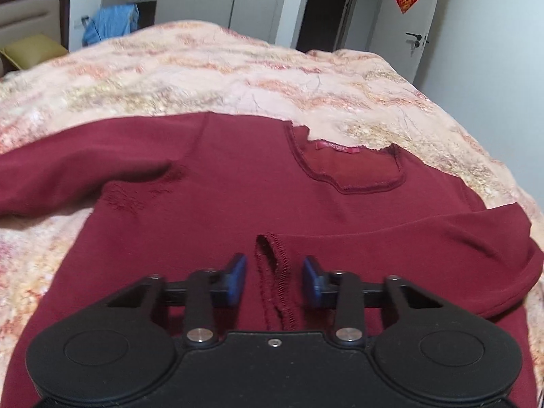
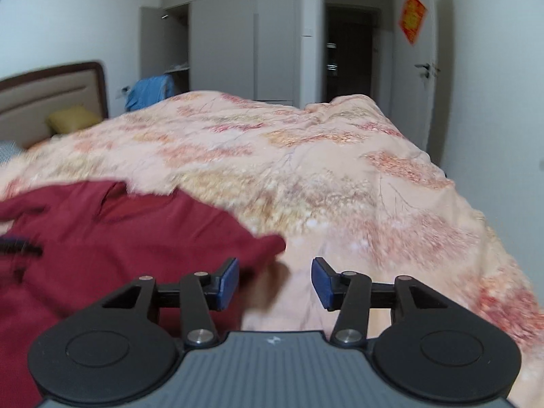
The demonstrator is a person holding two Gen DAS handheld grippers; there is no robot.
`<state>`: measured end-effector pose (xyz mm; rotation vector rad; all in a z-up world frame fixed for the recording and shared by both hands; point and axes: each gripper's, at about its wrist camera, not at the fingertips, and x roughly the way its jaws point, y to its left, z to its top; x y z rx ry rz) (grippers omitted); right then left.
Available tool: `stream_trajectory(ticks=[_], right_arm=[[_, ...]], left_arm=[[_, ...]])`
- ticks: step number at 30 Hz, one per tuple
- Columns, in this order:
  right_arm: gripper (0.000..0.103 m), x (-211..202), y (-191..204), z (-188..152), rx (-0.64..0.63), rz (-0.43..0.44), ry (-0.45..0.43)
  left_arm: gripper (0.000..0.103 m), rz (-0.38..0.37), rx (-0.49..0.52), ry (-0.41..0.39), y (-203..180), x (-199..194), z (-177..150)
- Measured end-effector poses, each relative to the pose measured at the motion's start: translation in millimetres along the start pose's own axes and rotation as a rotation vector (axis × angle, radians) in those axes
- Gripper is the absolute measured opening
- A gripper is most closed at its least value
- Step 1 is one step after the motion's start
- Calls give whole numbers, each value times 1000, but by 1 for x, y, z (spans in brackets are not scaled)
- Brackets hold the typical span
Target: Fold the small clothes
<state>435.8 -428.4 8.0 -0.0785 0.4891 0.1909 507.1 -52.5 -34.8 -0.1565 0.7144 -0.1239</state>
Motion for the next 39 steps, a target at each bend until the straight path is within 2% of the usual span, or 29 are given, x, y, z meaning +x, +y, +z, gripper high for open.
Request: stream_trajectory(ticks=[2, 4, 6, 8, 9, 10, 11, 14, 16, 18, 20, 22, 23, 26, 29, 30, 33, 35, 38, 39], right_arm=[[53, -6, 15, -11, -104, 12, 36], [53, 0, 33, -17, -220, 0, 58], [53, 8, 48, -19, -293, -23, 46], [52, 17, 57, -16, -322, -37, 19], [46, 22, 60, -12, -330, -53, 18], [12, 28, 63, -8, -329, -70, 31], [7, 30, 64, -4, -309, -91, 30], [6, 3, 63, 7, -161, -142, -44], [6, -21, 59, 7, -5, -102, -50], [6, -36, 60, -1, 79, -72, -32], [6, -39, 66, -14, 85, -88, -1], [6, -29, 68, -28, 96, -80, 69], [6, -22, 66, -35, 130, -49, 109], [11, -22, 57, -43, 209, 38, 148], [39, -33, 39, -41, 263, 92, 106], [51, -35, 31, -37, 277, 96, 93], [54, -25, 9, -21, 329, 116, 75], [55, -3, -4, -9, 372, 170, 89], [55, 16, -26, 3, 509, 257, 84], [59, 17, -30, 5, 519, 272, 79]], left_arm=[[13, -8, -7, 25, -3, 4, 3], [6, -3, 1, 30, -9, 4, 8], [5, 5, 42, -11, -17, -4, 17], [5, 36, 115, -95, -29, -19, 31], [5, 49, 139, -140, -33, -28, 40], [4, 55, 147, -187, -37, -38, 50], [4, 59, 148, -231, -40, -47, 59], [4, 72, 152, -351, -47, -72, 88], [4, 60, 164, -385, -52, -81, 102], [4, 45, 181, -380, -56, -82, 108], [4, 51, 216, -348, -65, -71, 106], [4, 70, 258, -322, -71, -60, 97], [4, 75, 261, -313, -71, -56, 91], [4, 57, 263, -304, -64, -54, 75], [4, 56, 281, -309, -56, -56, 68], [4, 56, 281, -312, -55, -56, 69], [4, 56, 266, -319, -52, -54, 72], [4, 51, 255, -320, -51, -54, 72], [4, 48, 265, -329, -51, -57, 72], [4, 50, 273, -332, -51, -58, 72]])
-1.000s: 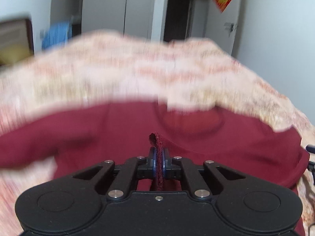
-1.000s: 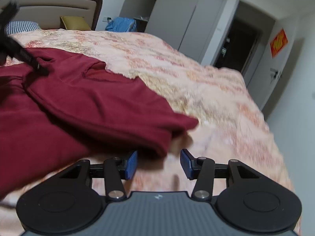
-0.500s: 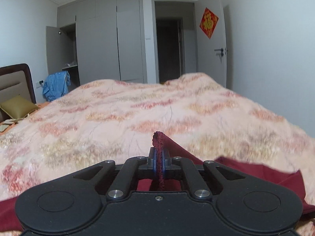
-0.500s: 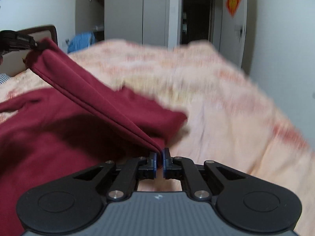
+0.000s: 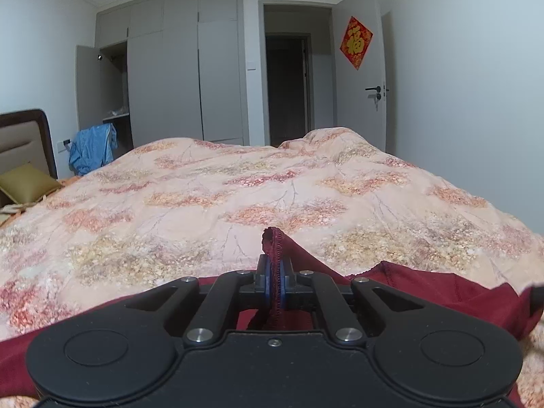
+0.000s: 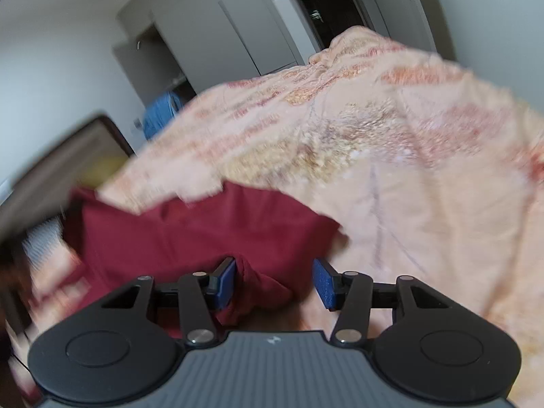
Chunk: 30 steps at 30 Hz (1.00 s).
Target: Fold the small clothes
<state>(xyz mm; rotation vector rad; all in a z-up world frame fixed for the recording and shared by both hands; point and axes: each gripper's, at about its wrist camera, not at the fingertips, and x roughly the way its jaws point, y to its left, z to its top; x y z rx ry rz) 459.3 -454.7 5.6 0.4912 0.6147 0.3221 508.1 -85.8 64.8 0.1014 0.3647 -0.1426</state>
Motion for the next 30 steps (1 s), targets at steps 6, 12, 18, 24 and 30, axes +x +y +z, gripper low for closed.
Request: stream_trajectory(ticks=[6, 12, 18, 24, 30], right_arm=[[73, -17, -9, 7, -77, 42, 54], [69, 3, -26, 10, 65, -21, 33], [38, 57, -23, 22, 100, -92, 70], [9, 22, -10, 52, -127, -105, -187], [9, 49, -25, 78, -253, -181, -110]], left_arm=[[5, 7, -30, -26, 11, -4, 3], [5, 9, -65, -29, 12, -2, 10], [5, 0, -43, -42, 7, -4, 12], [5, -34, -55, -69, 2, 5, 8], [5, -28, -96, 34, -4, 57, -8]])
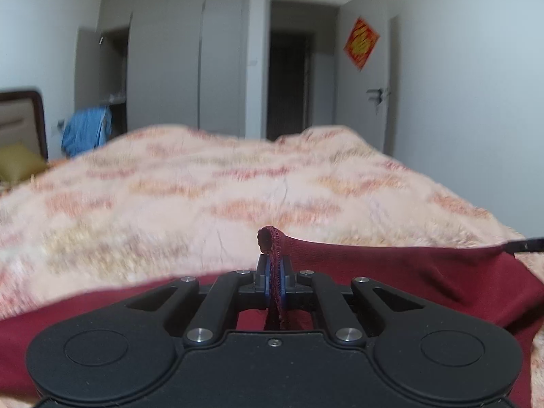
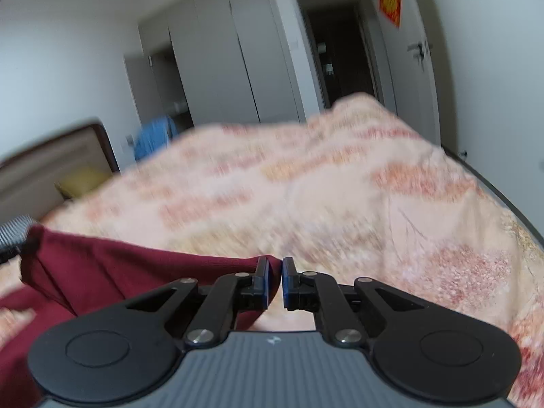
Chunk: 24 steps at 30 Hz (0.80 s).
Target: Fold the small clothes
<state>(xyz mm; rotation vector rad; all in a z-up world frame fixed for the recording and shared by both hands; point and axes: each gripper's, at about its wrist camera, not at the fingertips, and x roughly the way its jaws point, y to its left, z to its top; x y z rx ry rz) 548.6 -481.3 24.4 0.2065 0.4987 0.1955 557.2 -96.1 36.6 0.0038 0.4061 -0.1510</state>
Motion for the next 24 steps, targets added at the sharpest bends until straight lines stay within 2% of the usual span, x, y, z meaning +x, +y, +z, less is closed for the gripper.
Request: stream_trajectory(ticks=[5, 8, 9, 10, 13, 17, 18, 20, 21, 24], right_arm=[[10, 24, -12, -18, 85, -15, 82], [24, 12, -26, -29, 183, 2, 71], [41, 3, -30, -32, 228, 22, 61], [51, -5, -31, -36, 268, 46, 59], [55, -24, -19, -47, 302, 107, 86], [59, -22, 7, -59, 277, 126, 166], [57, -21, 11, -60, 278, 135, 182], [14, -24, 16, -59, 253, 110, 190], [7, -30, 16, -57, 251, 96, 177], [6, -52, 8, -56, 335, 130, 171]], left_arm=[[5, 16, -49, 102, 12, 25, -10], [5, 7, -35, 114, 16, 27, -13], [5, 4, -35, 120, 17, 28, -13], [5, 2, -39, 125, 17, 28, -13], [5, 2, -58, 141, 17, 28, -11], [5, 2, -97, 162, 17, 25, -6], [5, 0, -106, 166, 18, 22, -4], [5, -21, -111, 172, 19, 14, 2], [5, -30, -100, 174, 18, 9, 5], [5, -9, 22, 221, 12, 2, 6]])
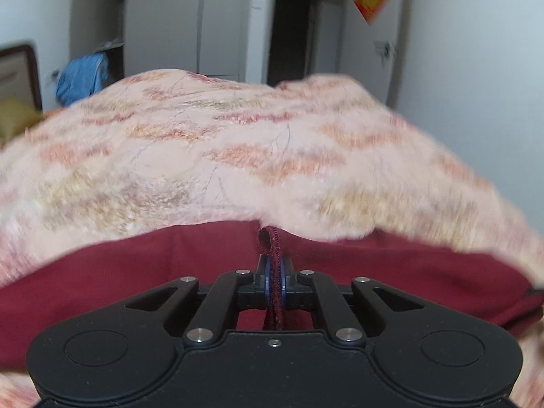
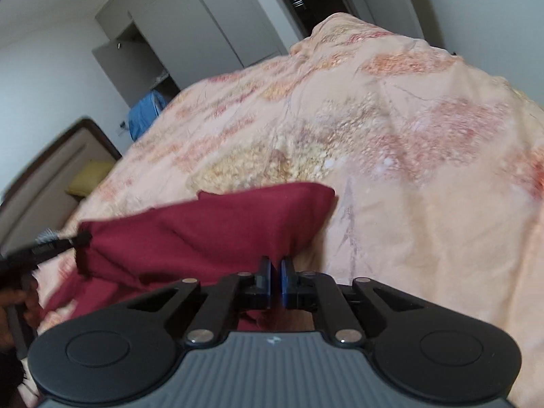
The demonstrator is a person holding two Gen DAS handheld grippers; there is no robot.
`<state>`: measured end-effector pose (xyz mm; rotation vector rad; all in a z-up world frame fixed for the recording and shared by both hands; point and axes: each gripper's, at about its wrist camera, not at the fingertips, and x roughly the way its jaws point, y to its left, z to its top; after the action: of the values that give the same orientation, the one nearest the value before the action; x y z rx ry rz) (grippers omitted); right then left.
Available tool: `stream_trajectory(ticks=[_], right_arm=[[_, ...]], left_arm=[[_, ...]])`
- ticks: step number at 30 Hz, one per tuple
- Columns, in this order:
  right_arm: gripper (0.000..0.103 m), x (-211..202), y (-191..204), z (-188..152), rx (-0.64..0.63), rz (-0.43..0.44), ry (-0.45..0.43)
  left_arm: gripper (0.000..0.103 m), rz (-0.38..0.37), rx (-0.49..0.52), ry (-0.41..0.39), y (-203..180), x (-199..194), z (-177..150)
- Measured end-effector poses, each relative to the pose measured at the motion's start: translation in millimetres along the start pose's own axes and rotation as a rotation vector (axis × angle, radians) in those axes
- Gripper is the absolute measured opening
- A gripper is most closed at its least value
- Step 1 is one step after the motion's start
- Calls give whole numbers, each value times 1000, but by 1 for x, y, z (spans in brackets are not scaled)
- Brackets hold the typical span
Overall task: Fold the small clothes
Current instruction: 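Open the left gripper to release the folded side onto the shirt, then move the left gripper to the other sleeve cuff and close on it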
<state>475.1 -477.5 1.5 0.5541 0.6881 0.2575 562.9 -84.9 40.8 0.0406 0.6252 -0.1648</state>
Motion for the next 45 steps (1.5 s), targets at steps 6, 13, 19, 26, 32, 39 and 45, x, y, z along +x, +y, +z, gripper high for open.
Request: stream_trajectory(ticks=[6, 13, 19, 26, 32, 39, 45], right_arm=[[6, 10, -10, -25, 24, -38, 89], [7, 9, 8, -43, -112, -147, 46], [47, -12, 30, -46, -217, -212, -38], [91, -43, 59, -58, -277, -192, -148], [103, -73, 106, -77, -339, -95, -226], [103, -69, 156, -120, -321, 8, -189], [103, -51, 195, -173, -331, 53, -134]], left_arm=[[6, 13, -16, 172, 8, 35, -34], [20, 38, -17, 153, 5, 48, -51], [79, 27, -80, 114, 12, 25, -40], [102, 121, -121, 25, 30, -34, -19], [102, 205, -171, -51, 77, -109, -7], [102, 398, -220, -47, 159, -182, -25], [102, 472, -339, 2, 239, -200, -73]])
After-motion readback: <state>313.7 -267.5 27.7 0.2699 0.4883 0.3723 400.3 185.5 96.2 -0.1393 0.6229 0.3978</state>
